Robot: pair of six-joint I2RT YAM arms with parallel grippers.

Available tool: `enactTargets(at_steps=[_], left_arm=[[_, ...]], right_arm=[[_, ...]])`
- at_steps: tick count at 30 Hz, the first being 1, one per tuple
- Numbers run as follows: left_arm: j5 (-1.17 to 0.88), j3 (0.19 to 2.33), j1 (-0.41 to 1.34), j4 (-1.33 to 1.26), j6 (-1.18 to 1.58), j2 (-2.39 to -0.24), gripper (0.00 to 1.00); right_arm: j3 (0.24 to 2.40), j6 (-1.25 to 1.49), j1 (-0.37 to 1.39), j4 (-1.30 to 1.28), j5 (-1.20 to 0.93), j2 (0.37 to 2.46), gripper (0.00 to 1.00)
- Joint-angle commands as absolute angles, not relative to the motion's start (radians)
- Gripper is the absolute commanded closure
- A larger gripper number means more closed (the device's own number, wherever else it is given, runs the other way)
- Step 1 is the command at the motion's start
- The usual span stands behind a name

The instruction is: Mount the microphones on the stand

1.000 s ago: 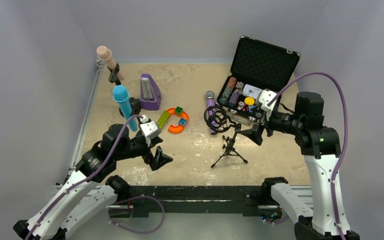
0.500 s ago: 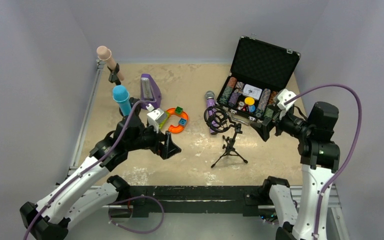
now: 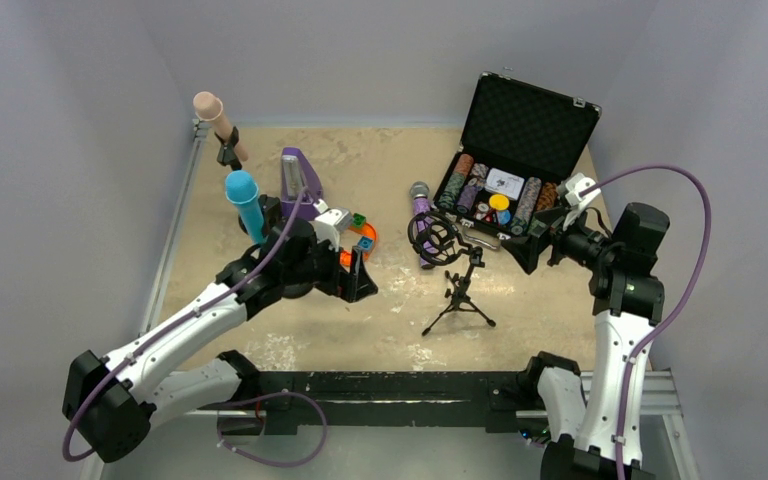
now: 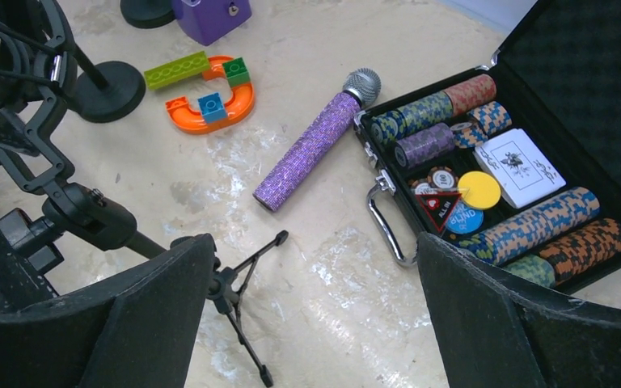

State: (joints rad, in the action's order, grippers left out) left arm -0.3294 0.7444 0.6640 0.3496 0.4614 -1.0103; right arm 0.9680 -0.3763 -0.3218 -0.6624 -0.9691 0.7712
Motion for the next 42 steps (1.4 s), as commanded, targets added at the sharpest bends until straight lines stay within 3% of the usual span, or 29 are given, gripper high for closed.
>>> enactTargets(at_steps=[1,7,10,17,27,37,42], left_arm=[[-0.213,0.851,0.68,0.28,0.532,-1.114,0.01],[-0.138,1.001,0.698,0.279,0.577,-1.297,0.01],[-0.13,1.085,0.703,0.277,0.603,-1.39,0.09],[-0.081,1.239,0.722,0.292,0.738,-1.601,0.12],[0.1,1.531,0.806,0.534,0.868,-1.883,0.15],[0.104,1.728,0.821,0.654,0.895,-2.087,0.28],[0.098,1.825,0.831,0.724,0.888,-2.179,0.29]], right_arm=[[0.961,-0.333,-0.327,-0.584,-1.013,0.769,0.02],[0.952,-0.324,-0.328,-0.576,-1.022,0.765,0.02],[0.948,-0.319,-0.327,-0.57,-1.02,0.759,0.02],[0.945,-0.313,-0.327,-0.565,-1.01,0.753,0.02],[0.945,-0.306,-0.327,-0.56,-1.009,0.752,0.02],[0.945,-0.304,-0.327,-0.561,-1.025,0.749,0.02],[0.945,-0.305,-0.328,-0.563,-1.03,0.748,0.02]])
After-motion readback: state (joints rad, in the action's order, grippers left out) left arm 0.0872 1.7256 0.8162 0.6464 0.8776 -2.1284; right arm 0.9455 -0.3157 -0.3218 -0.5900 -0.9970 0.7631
